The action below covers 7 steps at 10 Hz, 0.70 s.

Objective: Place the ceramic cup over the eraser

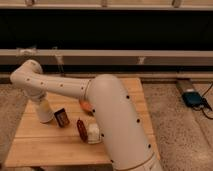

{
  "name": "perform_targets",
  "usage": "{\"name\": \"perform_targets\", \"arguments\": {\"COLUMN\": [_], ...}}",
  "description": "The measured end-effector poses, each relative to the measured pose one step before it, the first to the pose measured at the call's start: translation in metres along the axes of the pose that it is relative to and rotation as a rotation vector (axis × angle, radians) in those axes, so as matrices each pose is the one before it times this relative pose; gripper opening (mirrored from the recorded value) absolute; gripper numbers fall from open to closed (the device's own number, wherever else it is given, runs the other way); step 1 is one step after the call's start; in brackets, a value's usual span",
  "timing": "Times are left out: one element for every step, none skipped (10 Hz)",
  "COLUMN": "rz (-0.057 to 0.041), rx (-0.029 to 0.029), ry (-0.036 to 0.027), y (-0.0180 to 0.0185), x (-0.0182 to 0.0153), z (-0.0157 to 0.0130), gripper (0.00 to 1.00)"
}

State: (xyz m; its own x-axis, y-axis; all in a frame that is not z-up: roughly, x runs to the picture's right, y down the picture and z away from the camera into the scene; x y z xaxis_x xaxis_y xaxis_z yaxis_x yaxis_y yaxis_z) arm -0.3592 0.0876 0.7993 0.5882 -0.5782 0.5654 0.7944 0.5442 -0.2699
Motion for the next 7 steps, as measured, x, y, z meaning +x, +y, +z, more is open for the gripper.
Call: {"name": "perform_targets", "arguments": {"rz": [-0.00506,-0.00527,-0.00577,-0.00429,-0.00386,-0.00410,-0.00455], "rx": [0.02534,0.02814,0.02756,0.02453,0.03684,0.03044,0.02178], "ry": [-0.00999,-0.00660,-0.00428,-0.00311,-0.00369,-0.00348,-0.00039], "y": [-0.00134,-0.00173,-0.00192,-0.00136,-0.00236,-0.00150,0.00001], "x": [-0.00171,-0.00144,-0.00159,-0.00085,0.00063,0.00091,0.00096], "z": [-0.01746,-0.01757,-0.01741,-0.01431,-0.02238,-0.01961,-0.01390], "gripper": [0.00,0.00,0.00,0.00,0.00,0.00,0.00]}}
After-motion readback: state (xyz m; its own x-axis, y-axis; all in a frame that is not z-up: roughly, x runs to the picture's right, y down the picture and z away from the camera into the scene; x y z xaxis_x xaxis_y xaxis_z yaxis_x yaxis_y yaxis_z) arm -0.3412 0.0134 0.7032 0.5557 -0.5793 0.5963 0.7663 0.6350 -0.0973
